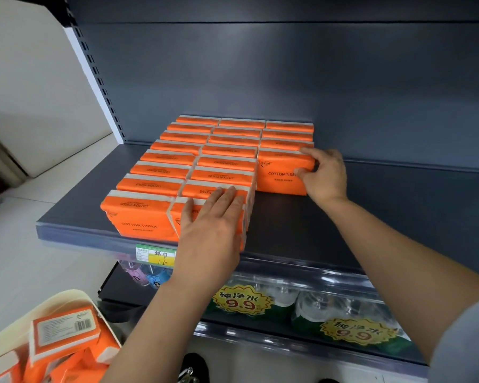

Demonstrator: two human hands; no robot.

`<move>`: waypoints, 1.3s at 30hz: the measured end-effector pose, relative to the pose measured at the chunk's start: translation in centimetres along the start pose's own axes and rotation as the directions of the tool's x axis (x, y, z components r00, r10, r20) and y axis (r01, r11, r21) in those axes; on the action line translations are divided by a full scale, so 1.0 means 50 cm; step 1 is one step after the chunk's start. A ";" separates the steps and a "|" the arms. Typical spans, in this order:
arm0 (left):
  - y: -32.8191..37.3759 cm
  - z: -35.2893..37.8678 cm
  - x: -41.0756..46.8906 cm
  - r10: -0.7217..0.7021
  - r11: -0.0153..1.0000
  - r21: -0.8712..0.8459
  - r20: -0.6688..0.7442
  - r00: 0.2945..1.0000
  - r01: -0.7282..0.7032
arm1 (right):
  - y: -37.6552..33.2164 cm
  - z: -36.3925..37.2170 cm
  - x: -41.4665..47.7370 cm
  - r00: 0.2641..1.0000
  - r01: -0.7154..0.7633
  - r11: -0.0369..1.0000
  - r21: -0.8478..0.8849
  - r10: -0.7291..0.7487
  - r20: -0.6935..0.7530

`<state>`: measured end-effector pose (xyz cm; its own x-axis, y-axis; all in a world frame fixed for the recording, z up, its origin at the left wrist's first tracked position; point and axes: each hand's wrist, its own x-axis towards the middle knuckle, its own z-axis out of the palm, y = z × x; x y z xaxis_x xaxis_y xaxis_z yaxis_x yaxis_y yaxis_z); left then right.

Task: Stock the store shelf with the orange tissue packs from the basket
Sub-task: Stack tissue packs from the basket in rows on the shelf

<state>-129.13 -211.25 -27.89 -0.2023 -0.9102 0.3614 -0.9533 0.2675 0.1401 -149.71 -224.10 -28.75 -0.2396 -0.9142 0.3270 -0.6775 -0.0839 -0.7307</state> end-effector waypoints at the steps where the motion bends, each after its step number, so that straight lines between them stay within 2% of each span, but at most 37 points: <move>1: 0.000 0.000 0.000 0.000 1.000 -0.005 0.003 1.000 0.000 | -0.001 0.002 -0.001 1.000 0.004 1.000 -0.008 -0.004 -0.012; 6: 0.001 -0.005 -0.003 -0.003 1.000 -0.027 0.005 1.000 0.003 | -0.003 0.010 -0.008 1.000 0.003 0.999 -0.033 -0.004 -0.026; 14: 0.009 -0.013 -0.004 -0.026 0.997 -0.069 0.020 0.999 0.027 | -0.017 -0.005 -0.038 0.999 -0.012 0.994 -0.111 0.017 0.045; 22: 0.002 -0.023 -0.005 -0.018 1.000 -0.018 0.068 0.998 0.019 | -0.062 -0.043 -0.145 0.997 0.057 0.981 -0.186 -0.065 -0.039; 29: -0.054 -0.048 -0.087 0.041 0.998 0.044 0.012 0.999 -0.041 | -0.127 -0.042 -0.281 0.991 0.112 0.977 -0.180 -0.096 0.097; 35: -0.124 -0.069 -0.194 -0.073 0.984 0.171 0.112 0.991 0.053 | -0.158 -0.018 -0.398 0.956 0.172 0.961 -0.218 -0.109 0.273; 39: -0.190 -0.063 -0.282 -0.167 0.971 0.199 0.176 0.970 0.131 | -0.185 0.020 -0.458 0.880 0.237 0.929 -0.284 -0.081 0.468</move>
<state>-116.51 -199.96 -31.44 -0.0764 -0.9834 0.1647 -0.9970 0.0774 -0.0002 -137.25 -202.78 -30.11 0.1695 -0.9833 0.0667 -0.8838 -0.1816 -0.4313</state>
